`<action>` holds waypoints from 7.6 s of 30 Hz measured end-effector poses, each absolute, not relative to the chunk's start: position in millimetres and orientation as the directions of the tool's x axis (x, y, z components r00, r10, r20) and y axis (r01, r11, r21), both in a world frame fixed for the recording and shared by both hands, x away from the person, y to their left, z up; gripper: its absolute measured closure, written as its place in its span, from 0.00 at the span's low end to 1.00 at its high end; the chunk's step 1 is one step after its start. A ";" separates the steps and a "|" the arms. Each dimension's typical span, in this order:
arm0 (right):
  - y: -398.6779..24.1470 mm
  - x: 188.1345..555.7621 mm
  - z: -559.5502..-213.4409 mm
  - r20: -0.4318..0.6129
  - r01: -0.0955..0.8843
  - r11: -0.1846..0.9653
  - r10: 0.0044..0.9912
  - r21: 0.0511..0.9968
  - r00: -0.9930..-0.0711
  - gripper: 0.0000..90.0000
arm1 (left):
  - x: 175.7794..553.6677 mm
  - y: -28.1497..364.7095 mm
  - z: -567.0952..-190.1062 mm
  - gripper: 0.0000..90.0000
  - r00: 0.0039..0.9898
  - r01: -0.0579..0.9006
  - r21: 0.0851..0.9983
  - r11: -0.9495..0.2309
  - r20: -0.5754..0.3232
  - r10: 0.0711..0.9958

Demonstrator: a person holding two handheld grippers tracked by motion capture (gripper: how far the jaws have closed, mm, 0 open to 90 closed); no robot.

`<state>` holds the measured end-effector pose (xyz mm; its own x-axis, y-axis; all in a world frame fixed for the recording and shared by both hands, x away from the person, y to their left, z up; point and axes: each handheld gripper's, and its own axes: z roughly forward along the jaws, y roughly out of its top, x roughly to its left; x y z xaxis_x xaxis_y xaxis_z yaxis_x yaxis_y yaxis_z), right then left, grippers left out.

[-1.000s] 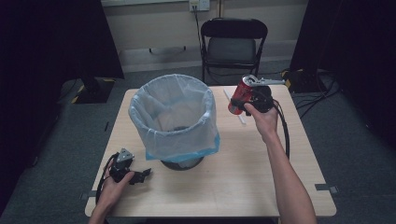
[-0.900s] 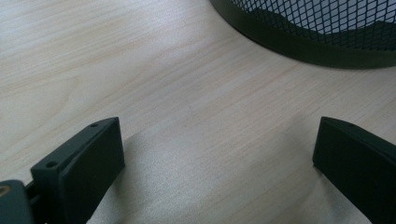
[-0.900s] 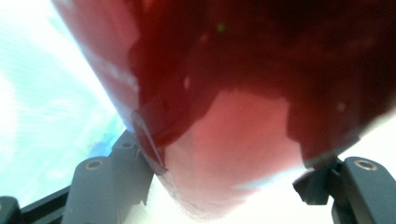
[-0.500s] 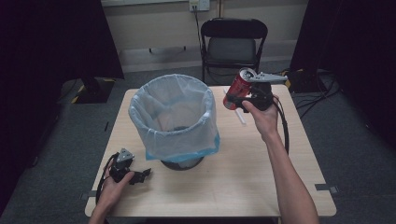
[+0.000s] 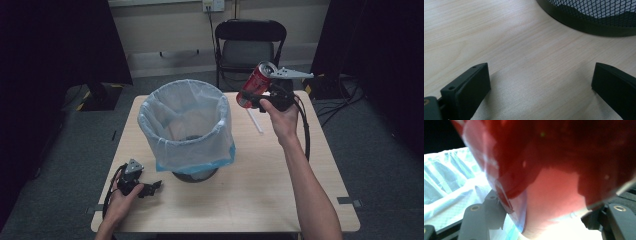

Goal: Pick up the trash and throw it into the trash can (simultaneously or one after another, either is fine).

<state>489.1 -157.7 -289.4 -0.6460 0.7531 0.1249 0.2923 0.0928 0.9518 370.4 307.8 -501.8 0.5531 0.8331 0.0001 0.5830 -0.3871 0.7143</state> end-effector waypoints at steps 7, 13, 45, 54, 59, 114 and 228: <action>-154.5 484.9 -270.2 0.105 0.255 0.086 0.752 0.963 -0.651 0.39 | 370.4 307.7 -501.8 0.02 0.553 0.583 0.714 -0.387 0.000 0.833; -154.1 484.1 -255.1 0.128 0.236 0.045 0.734 0.971 -0.667 0.39 | 370.4 307.8 -501.8 0.02 0.553 0.583 0.714 -0.387 0.000 0.833; -109.8 467.9 -210.3 0.084 0.143 0.048 0.614 0.989 -0.785 0.39 | 370.6 307.7 -501.9 0.02 0.554 0.582 0.715 -0.387 -0.001 0.832; -84.0 457.6 -212.1 0.076 0.145 0.084 0.546 0.986 -0.834 0.38 | 370.5 307.7 -501.9 0.02 0.554 0.582 0.715 -0.387 -0.001 0.832; -63.3 451.0 -221.2 0.057 0.152 0.153 0.497 0.976 -0.866 0.38 | 370.5 307.7 -501.9 0.02 0.554 0.582 0.715 -0.387 -0.001 0.832; -108.7 461.0 -240.0 0.053 0.189 0.149 0.633 0.971 -0.773 0.22 | 370.6 307.3 -502.1 0.01 0.553 0.583 0.716 -0.384 -0.005 0.833; -183.6 555.3 -483.4 0.048 0.653 0.254 0.912 0.713 -0.408 0.89 | 370.6 307.6 -502.0 0.01 0.555 0.583 0.714 -0.388 -0.002 0.832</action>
<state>555.3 -183.6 -483.4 -0.4077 0.9119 0.0481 0.6529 0.2543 0.7134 370.6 307.6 -502.0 0.5553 0.8316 -0.0016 0.5828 -0.3878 0.7141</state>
